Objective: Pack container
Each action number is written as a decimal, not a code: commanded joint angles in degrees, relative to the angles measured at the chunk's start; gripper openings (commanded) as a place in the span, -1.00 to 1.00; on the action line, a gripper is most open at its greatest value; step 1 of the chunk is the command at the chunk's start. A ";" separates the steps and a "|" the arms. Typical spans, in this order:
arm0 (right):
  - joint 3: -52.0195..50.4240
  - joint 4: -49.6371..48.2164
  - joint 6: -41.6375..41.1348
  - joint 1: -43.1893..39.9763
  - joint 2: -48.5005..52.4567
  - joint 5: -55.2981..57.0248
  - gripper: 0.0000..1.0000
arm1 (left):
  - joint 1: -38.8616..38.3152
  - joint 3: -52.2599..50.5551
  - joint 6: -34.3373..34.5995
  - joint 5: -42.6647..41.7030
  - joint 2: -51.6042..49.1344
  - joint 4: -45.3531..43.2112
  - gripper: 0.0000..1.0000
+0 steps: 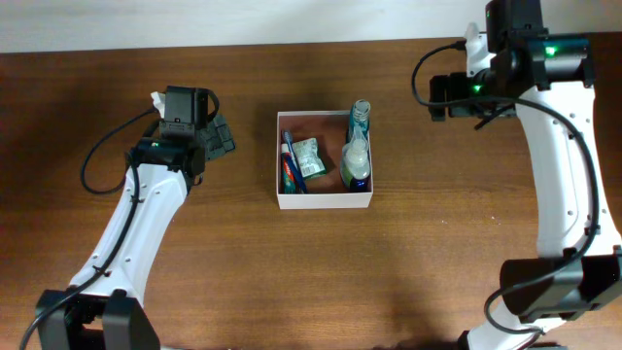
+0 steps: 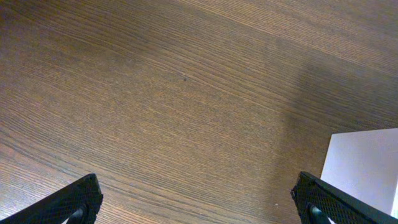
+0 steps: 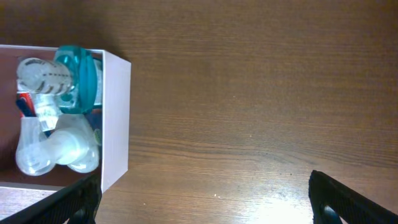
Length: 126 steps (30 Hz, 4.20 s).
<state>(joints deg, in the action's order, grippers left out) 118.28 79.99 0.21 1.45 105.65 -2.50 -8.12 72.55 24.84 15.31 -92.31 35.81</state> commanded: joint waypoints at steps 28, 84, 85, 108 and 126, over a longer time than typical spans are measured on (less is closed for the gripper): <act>-27.08 -4.76 -0.11 10.80 -66.90 -2.93 0.97 | 0.15 0.46 -0.48 0.57 0.39 0.04 0.99; -117.96 -83.47 5.11 -0.83 -105.46 -9.84 0.97 | 0.15 0.46 -0.48 0.57 0.39 0.04 0.99; -117.96 -82.62 6.19 -0.83 -105.46 -10.03 0.97 | 0.15 0.46 -0.48 0.57 0.39 0.04 0.99; -117.96 -76.72 8.57 -0.83 -105.46 -8.87 0.97 | 0.15 0.46 -0.48 0.57 0.39 0.04 0.99; -117.96 -76.72 8.57 -0.83 -105.46 -8.90 0.97 | 0.15 0.46 -0.48 0.57 0.39 0.04 0.99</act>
<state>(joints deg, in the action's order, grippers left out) 0.71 3.14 8.99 1.15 0.84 -11.66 -8.12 72.55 24.84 15.46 -92.31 35.86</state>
